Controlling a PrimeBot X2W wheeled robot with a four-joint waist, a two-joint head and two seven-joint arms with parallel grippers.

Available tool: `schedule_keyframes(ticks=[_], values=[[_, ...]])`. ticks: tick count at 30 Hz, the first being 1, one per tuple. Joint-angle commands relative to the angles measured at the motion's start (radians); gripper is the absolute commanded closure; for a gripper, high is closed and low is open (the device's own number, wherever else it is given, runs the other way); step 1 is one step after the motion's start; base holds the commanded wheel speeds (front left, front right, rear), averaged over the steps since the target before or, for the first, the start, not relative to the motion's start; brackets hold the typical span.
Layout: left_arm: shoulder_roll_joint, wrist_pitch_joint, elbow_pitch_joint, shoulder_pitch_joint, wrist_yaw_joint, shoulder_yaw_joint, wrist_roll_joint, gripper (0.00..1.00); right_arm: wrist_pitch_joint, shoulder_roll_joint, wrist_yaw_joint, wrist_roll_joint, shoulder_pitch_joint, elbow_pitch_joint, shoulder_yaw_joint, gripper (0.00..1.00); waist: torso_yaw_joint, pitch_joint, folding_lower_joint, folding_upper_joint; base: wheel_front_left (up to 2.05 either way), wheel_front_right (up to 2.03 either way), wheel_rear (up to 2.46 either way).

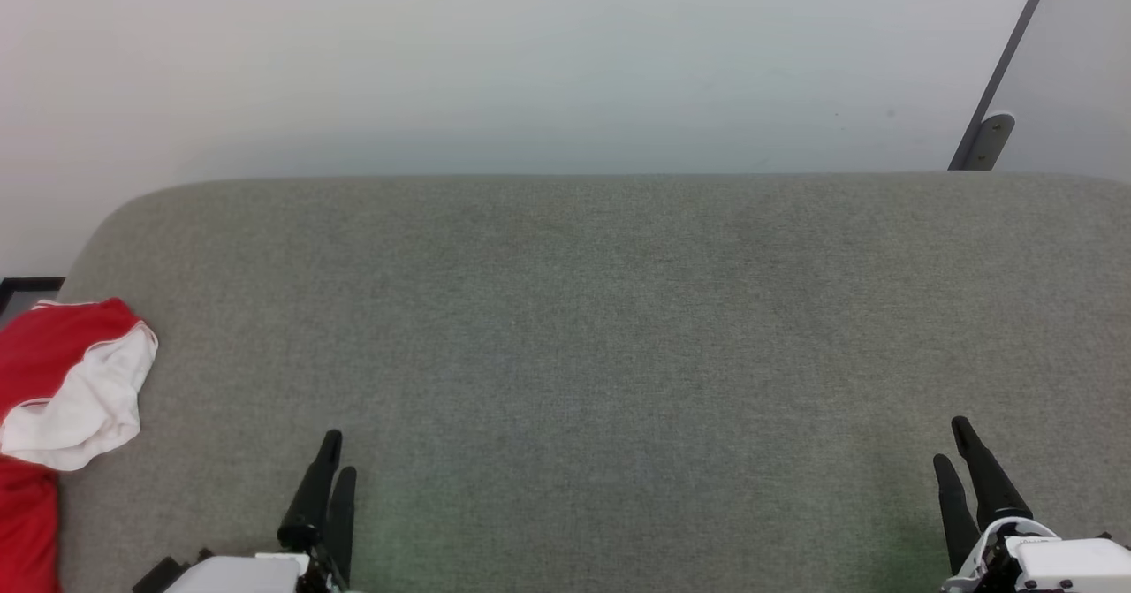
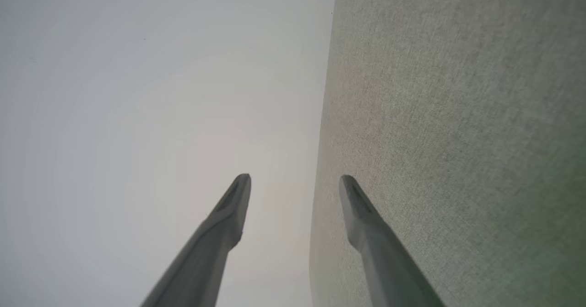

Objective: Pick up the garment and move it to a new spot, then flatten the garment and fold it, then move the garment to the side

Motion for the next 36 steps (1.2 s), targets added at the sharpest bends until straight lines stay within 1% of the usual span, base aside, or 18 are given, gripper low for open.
schedule_keyframes(ticks=[1, 8, 19, 26, 31, 36], values=[[0.005, -0.01, -0.026, -0.02, 0.0, -0.008, 0.012, 0.0, -0.012, -0.002, 0.0, -0.013, -0.021, -0.024, 0.01, 0.0, 0.0, 0.0, 0.0, 0.0, 0.0, 0.0, 0.0], [0.016, -0.038, -0.043, -0.017, 0.004, -0.029, 0.046, 0.0, -0.043, -0.013, 0.0, -0.043, -0.023, -0.038, 0.036, 0.0, 0.0, -0.001, 0.0, 0.0, 0.0, 0.0, 0.0], [0.053, -0.088, -0.056, -0.016, 0.017, -0.067, 0.15, 0.0, -0.09, -0.05, 0.0, -0.122, -0.032, -0.033, 0.077, 0.0, 0.0, -0.006, 0.0, 0.0, 0.0, 0.0, 0.0], [0.082, -0.124, -0.055, -0.018, 0.041, -0.096, 0.269, 0.0, -0.121, -0.081, 0.0, -0.235, -0.048, -0.005, 0.108, 0.0, 0.0, -0.009, 0.0, 0.0, 0.0, 0.0, 0.0], [0.097, -0.144, -0.056, -0.02, 0.052, -0.109, 0.363, 0.0, -0.142, -0.094, 0.0, -0.351, -0.056, 0.018, 0.12, 0.0, 0.0, -0.011, 0.0, 0.0, 0.0, 0.0, 0.0], [0.11, -0.163, -0.061, -0.021, 0.062, -0.112, 0.473, 0.0, -0.16, -0.094, 0.0, -0.465, -0.065, 0.039, 0.121, 0.0, 0.0, -0.012, 0.0, 0.0, 0.0, 0.0, 0.0]])
